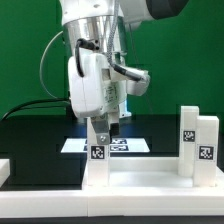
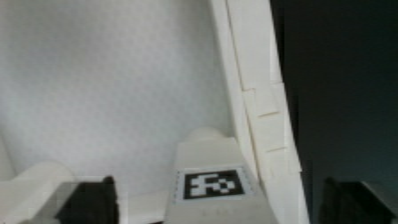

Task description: Assemble desk

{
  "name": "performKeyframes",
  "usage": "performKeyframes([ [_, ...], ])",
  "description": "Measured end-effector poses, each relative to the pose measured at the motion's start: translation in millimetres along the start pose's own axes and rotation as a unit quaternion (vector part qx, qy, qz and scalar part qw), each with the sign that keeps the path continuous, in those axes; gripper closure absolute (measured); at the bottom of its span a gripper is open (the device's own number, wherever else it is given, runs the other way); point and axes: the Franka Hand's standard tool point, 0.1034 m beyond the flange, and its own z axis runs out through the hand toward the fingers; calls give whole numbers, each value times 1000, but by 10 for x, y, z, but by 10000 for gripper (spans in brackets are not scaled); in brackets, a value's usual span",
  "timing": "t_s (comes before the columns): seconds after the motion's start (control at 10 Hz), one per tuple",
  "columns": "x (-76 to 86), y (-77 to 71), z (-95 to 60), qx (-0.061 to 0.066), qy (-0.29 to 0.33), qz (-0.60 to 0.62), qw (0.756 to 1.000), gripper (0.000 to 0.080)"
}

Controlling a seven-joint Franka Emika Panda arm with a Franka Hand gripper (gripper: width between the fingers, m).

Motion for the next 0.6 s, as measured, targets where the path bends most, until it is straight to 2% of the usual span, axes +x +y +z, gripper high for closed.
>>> performKeyframes([
  [0.1, 15, -6, -34, 4, 0, -61, 998, 191],
  [0.2, -27, -12, -141, 7, -5, -79, 997, 158],
  [0.3, -198, -19, -316, 6, -18, -52, 998, 152],
  [0.5, -422, -42, -585, 15, -33, -50, 998, 151],
  [0.6, -400, -48, -573, 18, -31, -56, 998, 151],
])
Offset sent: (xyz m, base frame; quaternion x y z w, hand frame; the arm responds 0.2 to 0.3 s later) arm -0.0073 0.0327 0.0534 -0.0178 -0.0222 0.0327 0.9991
